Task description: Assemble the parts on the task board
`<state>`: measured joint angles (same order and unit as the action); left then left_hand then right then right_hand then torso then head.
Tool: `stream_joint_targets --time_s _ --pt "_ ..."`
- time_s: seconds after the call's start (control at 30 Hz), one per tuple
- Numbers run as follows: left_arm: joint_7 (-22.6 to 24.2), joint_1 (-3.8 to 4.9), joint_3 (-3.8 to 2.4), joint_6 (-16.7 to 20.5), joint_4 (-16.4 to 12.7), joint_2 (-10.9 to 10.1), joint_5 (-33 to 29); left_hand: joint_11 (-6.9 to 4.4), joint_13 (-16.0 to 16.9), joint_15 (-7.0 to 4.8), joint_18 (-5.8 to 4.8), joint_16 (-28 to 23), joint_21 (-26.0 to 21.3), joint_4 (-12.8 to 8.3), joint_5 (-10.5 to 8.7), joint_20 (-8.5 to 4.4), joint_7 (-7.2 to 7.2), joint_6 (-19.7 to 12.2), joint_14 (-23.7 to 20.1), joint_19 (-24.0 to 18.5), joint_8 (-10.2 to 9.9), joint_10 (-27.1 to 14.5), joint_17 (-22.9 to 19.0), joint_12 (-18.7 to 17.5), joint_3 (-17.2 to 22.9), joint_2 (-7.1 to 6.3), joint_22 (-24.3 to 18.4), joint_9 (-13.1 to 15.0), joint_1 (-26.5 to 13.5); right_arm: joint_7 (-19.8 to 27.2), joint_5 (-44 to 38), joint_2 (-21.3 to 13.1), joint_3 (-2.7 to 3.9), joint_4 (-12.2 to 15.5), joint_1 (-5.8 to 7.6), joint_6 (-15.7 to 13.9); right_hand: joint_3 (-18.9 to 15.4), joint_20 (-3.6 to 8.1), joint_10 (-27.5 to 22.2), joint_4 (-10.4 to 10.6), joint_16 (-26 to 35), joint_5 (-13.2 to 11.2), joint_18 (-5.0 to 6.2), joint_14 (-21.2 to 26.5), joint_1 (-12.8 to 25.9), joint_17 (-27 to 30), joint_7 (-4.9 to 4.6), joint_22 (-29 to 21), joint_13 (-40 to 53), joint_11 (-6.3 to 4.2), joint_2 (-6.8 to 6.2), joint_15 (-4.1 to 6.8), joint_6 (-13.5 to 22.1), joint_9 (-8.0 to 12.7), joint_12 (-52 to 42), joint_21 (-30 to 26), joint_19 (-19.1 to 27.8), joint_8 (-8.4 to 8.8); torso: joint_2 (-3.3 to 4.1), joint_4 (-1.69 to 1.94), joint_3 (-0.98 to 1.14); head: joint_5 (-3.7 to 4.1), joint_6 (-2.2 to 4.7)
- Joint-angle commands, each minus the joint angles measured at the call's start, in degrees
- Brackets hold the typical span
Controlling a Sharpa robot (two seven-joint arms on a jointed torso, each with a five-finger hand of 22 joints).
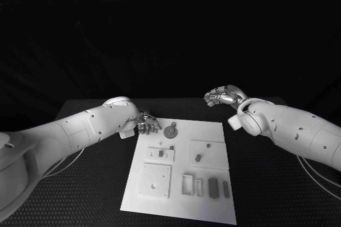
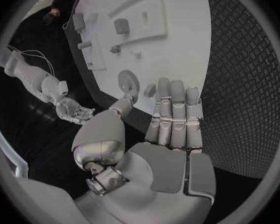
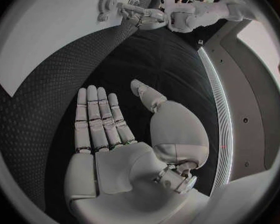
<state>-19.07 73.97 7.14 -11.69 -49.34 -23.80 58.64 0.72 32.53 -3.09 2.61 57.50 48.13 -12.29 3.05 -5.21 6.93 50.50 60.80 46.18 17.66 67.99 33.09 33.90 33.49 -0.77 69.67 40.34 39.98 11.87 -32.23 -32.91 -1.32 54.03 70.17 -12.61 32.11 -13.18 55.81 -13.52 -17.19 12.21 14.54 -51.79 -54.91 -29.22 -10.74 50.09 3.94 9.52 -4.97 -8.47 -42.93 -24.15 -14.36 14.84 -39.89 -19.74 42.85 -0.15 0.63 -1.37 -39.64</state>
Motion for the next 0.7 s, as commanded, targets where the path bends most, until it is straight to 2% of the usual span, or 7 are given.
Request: stream_joint_targets --time_s 0.03,0.17,0.33,0.5,0.7 --pt "0.49 -0.27 0.13 -1.48 0.19 0.06 -0.73 -0.04 0.1 -0.21 -0.23 0.26 0.31 -0.4 -0.21 -3.5 0.0 0.45 -0.14 0.33 0.13 0.21 0.11 0.12 0.04 0.21 0.08 -0.34 0.71 0.52 -0.25 0.05 0.03 0.05 -0.01 0.34 -0.07 0.02 0.31 0.01 0.34 0.29 -0.96 -0.13 0.1 0.07 0.08 0.06 -0.02 0.0 0.01 -0.34 0.39 0.07 0.32 -0.35 0.21 -0.22 0.02 -0.08 0.0 -0.01 0.05" --pt "0.25 -0.27 0.13 -0.92 0.52 -0.07 -0.9 -0.08 0.2 -0.2 -0.31 0.27 0.26 -0.31 -0.2 -3.49 -0.04 0.7 -0.07 0.43 0.33 0.31 0.21 0.11 0.23 1.75 0.15 -0.49 1.11 0.59 -0.25 0.05 0.03 0.02 -0.01 0.22 0.07 0.03 0.37 -0.2 0.33 0.19 -0.94 -0.17 -0.25 0.05 0.06 0.14 -0.02 0.01 0.1 -0.31 0.39 0.14 0.36 -0.38 0.17 -0.3 0.02 -0.13 0.03 -0.04 0.04" --pt "0.35 -0.27 0.13 -0.79 0.52 -0.08 -0.9 -0.17 0.3 -0.22 -0.36 0.28 0.22 -0.47 -0.21 -3.52 -0.15 1.04 0.02 0.51 0.63 0.44 0.32 0.1 0.23 2.96 0.24 -0.58 1.44 0.59 -0.25 0.01 0.03 0.05 -0.01 0.24 0.05 0.01 0.39 -0.26 0.33 0.14 -0.95 -0.18 -0.28 0.05 0.05 0.17 -0.02 0.03 0.02 -0.32 0.39 0.17 0.38 -0.39 0.17 -0.33 0.02 -0.09 0.05 0.18 0.12" --pt "0.54 -0.27 0.13 -0.6 0.39 0.1 -1.27 -0.34 0.42 -0.3 -0.34 0.35 0.25 -0.96 -0.22 -3.6 -0.34 1.54 0.22 0.7 1.04 0.73 0.46 0.13 0.48 4.6 0.39 -0.64 2.28 0.58 -0.25 -0.02 0.03 0.07 -0.01 0.28 0.04 0.0 0.41 -0.28 0.33 0.13 -0.96 -0.18 -0.28 0.04 0.04 0.19 -0.01 0.04 -0.03 -0.32 0.39 0.19 0.39 -0.41 0.16 -0.35 0.02 0.0 0.02 0.16 0.03" --pt "0.91 -0.27 0.13 0.36 0.56 0.08 -1.57 -0.65 0.52 -0.39 -0.36 0.54 0.31 -2.09 -0.22 -3.69 -0.69 2.61 0.64 0.95 1.8 1.37 0.72 0.11 0.9 6.79 0.62 -0.68 3.89 0.58 -0.25 -0.02 0.03 0.21 -0.01 0.3 0.02 -0.01 0.42 -0.28 0.33 0.14 -0.96 -0.19 -0.28 0.04 0.04 0.2 -0.01 0.04 -0.06 -0.32 0.39 0.2 0.4 -0.42 0.15 -0.36 0.0 -0.07 0.03 0.09 0.11"
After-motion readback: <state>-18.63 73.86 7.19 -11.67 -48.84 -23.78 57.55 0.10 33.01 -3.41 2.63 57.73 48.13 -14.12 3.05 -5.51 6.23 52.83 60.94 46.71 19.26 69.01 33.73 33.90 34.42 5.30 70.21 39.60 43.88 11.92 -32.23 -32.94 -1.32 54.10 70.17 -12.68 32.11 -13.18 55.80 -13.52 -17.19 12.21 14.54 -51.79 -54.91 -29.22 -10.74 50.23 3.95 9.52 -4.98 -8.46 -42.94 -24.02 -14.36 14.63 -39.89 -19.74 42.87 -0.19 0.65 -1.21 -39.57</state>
